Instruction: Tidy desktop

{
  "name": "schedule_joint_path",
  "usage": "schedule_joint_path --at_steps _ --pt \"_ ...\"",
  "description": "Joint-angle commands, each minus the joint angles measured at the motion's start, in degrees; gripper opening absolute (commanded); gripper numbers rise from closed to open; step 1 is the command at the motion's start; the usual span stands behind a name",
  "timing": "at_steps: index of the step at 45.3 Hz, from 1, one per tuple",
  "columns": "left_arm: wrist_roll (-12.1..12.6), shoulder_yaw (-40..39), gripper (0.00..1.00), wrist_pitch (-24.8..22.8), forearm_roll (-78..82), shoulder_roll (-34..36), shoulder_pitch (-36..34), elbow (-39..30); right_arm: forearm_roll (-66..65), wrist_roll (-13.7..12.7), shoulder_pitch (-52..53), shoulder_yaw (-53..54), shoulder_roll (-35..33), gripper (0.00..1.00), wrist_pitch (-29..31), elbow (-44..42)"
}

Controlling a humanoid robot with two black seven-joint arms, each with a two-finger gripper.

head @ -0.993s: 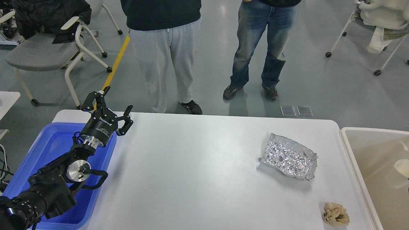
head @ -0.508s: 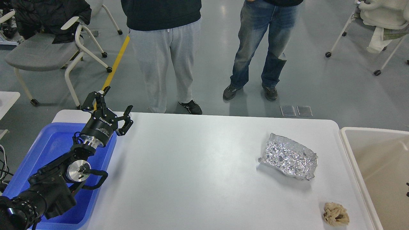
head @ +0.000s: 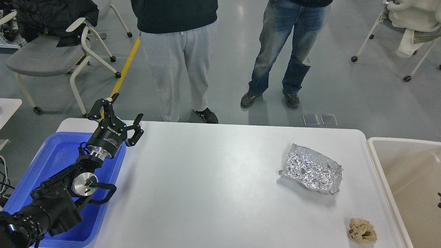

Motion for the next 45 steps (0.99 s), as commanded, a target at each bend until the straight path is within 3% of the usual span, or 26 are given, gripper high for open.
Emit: schedule_joint_path --at_steps 1,7,17,21,36,45 --pt "0.0 0.0 1.0 0.0 0.0 0.0 0.0 0.0 -3.1 0.1 2.0 -0.1 0.0 1.0 -0.1 0.0" --pt "0.0 0.0 1.0 0.0 0.0 0.0 0.0 0.0 -2.8 0.1 4.8 2.4 -0.3 1.0 0.5 0.1" --pt "0.0 0.0 1.0 0.0 0.0 0.0 0.0 0.0 -2.6 -0.4 10.7 21.7 1.0 1.0 2.7 2.2" --pt "0.0 0.0 1.0 0.0 0.0 0.0 0.0 0.0 -2.7 -0.4 12.5 24.7 0.9 1.0 4.7 5.1" --pt "0.0 0.0 1.0 0.0 0.0 0.0 0.0 0.0 -2.8 -0.3 13.9 33.5 -1.1 1.0 7.6 28.6" --pt "0.0 0.0 1.0 0.0 0.0 -0.1 0.0 0.0 -2.7 -0.1 13.4 34.7 2.9 1.0 10.0 39.3"
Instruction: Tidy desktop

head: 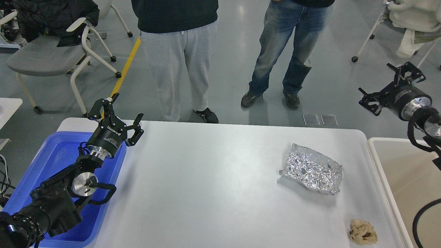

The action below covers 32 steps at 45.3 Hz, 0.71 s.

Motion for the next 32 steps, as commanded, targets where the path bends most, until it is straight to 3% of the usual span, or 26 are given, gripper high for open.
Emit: schedule_joint_path --at_steps 1,12,32 --pt "0.0 0.0 1.0 0.0 0.0 0.0 0.0 0.0 0.0 0.1 0.0 3.7 3.7 1.0 3.4 13.4" --pt "0.0 0.0 1.0 0.0 0.0 0.0 0.0 0.0 -0.4 0.2 -2.8 3.7 12.5 1.0 10.5 13.2" --pt "0.0 0.0 1.0 0.0 0.0 0.0 0.0 0.0 -2.0 0.5 -11.1 3.6 21.8 1.0 13.0 10.5"
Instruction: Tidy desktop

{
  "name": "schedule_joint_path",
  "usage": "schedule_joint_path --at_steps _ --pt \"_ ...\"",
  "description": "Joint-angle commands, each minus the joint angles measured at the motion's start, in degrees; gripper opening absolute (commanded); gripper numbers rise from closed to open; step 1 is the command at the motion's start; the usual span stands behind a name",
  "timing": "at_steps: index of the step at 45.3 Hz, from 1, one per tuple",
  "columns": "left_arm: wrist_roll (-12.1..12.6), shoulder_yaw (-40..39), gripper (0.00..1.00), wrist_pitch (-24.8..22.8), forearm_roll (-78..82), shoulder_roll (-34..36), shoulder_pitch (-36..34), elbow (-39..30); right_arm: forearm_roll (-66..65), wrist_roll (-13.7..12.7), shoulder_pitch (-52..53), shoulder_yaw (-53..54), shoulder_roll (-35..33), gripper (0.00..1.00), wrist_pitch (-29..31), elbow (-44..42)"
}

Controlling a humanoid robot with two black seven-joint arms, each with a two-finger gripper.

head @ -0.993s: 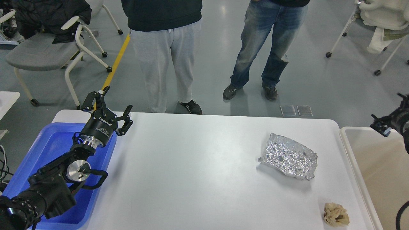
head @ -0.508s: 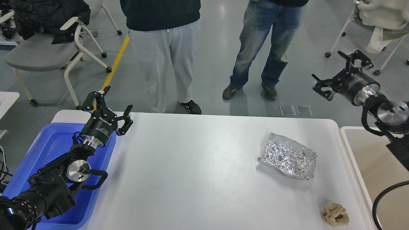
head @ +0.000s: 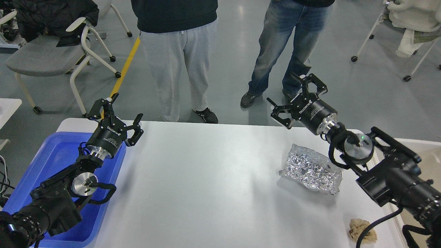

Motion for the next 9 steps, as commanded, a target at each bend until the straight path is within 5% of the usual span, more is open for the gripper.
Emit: schedule_joint_path --at_steps 1,9 --pt "0.0 0.0 1.0 0.0 0.0 0.0 0.0 0.0 -1.3 0.1 -4.6 0.1 4.5 1.0 2.8 -1.6" --pt "0.0 0.0 1.0 0.0 0.0 0.0 0.0 0.0 -1.5 0.1 -5.9 0.1 4.7 1.0 5.3 -3.4"
